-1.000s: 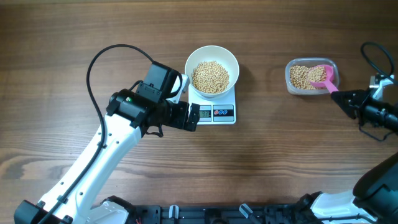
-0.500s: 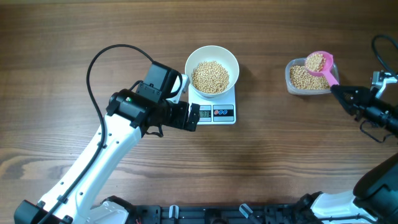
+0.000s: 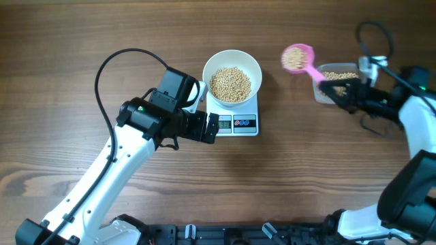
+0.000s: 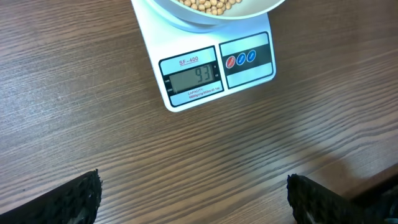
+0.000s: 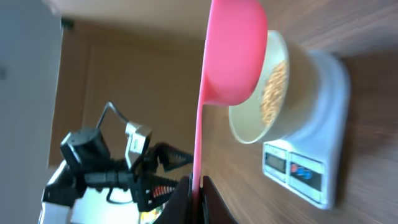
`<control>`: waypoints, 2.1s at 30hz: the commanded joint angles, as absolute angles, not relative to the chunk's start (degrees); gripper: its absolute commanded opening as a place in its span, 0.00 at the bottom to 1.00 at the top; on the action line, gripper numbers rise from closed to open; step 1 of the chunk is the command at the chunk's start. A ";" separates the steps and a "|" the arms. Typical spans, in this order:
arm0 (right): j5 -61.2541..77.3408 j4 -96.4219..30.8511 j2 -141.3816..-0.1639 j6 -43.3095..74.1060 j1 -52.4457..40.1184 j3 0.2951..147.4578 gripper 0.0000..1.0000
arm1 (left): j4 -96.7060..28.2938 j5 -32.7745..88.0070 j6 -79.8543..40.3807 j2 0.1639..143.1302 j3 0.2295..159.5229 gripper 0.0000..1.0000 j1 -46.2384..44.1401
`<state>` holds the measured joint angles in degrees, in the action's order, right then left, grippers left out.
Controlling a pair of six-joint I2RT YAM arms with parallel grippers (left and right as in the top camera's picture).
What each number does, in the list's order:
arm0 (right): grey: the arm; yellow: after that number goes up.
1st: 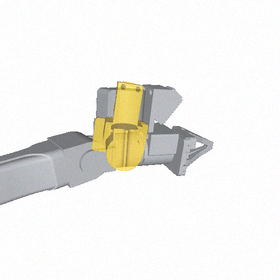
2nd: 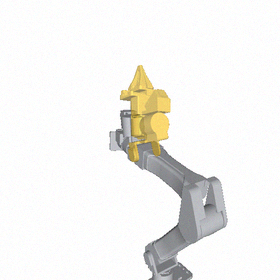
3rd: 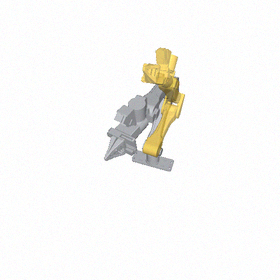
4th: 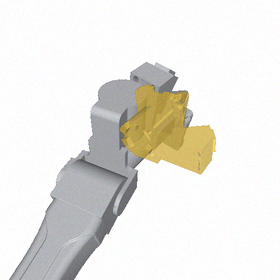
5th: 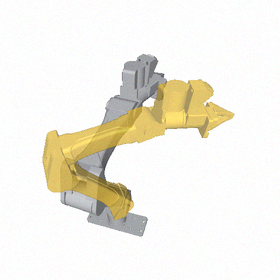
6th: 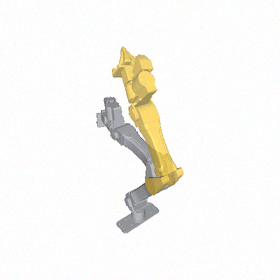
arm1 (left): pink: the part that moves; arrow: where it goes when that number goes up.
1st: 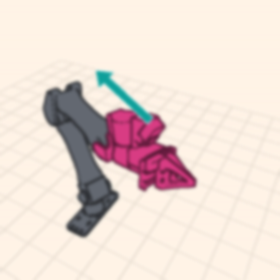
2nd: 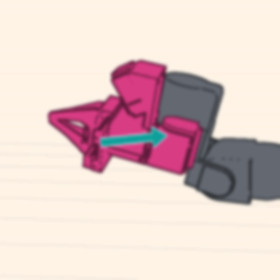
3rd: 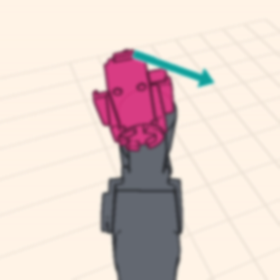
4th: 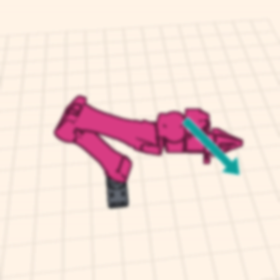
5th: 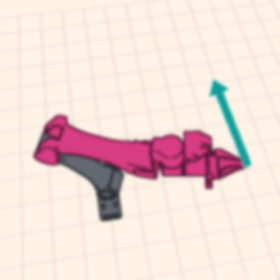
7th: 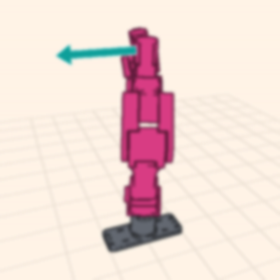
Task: Scoop item into bowl and weigh 150g on scale
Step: 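Carry the filled scoop left over the white bowl, then tip the scoop to pour soybeans into the bowl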
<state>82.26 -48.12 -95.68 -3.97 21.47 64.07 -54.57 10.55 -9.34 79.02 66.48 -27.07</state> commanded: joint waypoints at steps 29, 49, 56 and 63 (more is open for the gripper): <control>30.22 -25.74 -83.40 -6.68 -12.34 67.31 0.04 | -54.43 11.25 -9.47 79.31 66.32 1.00 -27.22; 11.81 -29.87 -83.40 -15.05 -19.49 67.29 0.04 | -54.43 11.25 -9.47 79.31 66.32 1.00 -27.22; 9.45 -29.34 -83.40 -16.97 -19.77 67.29 0.04 | -54.43 11.25 -9.47 79.31 66.32 1.00 -27.22; 3.86 -29.19 -83.40 -23.07 -23.92 67.29 0.05 | -54.43 11.25 -9.47 79.31 66.32 1.00 -27.22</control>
<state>8.29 -29.54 -84.20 -19.31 -22.41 66.19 -54.54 10.55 -9.34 79.09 66.48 -27.07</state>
